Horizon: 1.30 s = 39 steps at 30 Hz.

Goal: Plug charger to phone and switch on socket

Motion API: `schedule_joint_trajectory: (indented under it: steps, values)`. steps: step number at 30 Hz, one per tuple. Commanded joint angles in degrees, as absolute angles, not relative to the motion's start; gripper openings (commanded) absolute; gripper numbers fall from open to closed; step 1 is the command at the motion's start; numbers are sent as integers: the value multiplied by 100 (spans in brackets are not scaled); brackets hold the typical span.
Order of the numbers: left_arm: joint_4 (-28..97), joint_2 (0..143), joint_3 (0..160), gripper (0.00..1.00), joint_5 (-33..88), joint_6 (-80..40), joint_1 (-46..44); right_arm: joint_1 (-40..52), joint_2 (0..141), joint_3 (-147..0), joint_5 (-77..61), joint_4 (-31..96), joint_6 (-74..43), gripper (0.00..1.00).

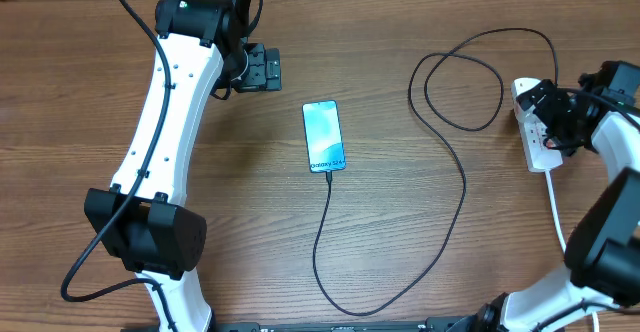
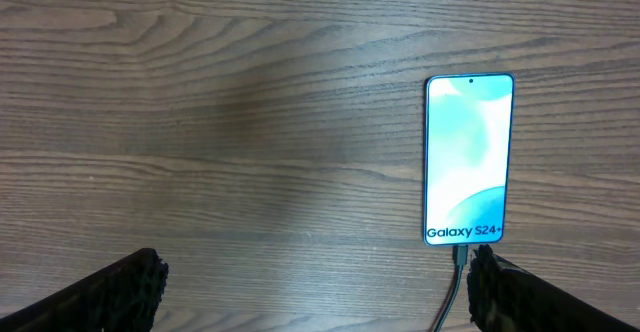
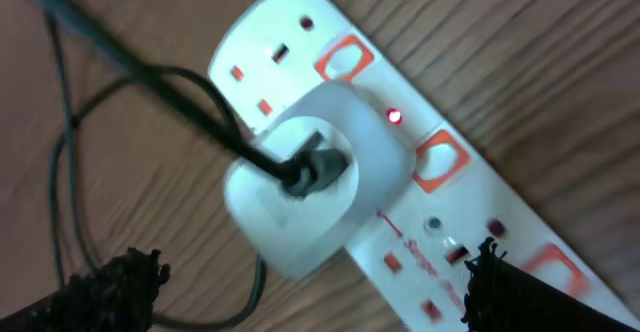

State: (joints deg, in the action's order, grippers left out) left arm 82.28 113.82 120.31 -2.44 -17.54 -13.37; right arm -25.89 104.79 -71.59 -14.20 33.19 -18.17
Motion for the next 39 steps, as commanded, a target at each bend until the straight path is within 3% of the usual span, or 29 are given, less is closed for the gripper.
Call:
schedule_joint_trajectory:
  steps: [1,16,39]
  values:
    - [8219,11410,12016,100,-340,-1649,-1313,-2611,9684,-7170,-1087,3411,-1929,100]
    - [8219,11410,12016,100,-340,-1649,-1313,-2604,6274,-7172,-1813,4471,-1933,100]
    - [8219,11410,12016,100,-340,-1647,-1313,-2600,7026,-7170,-1809,4475,-1931,100]
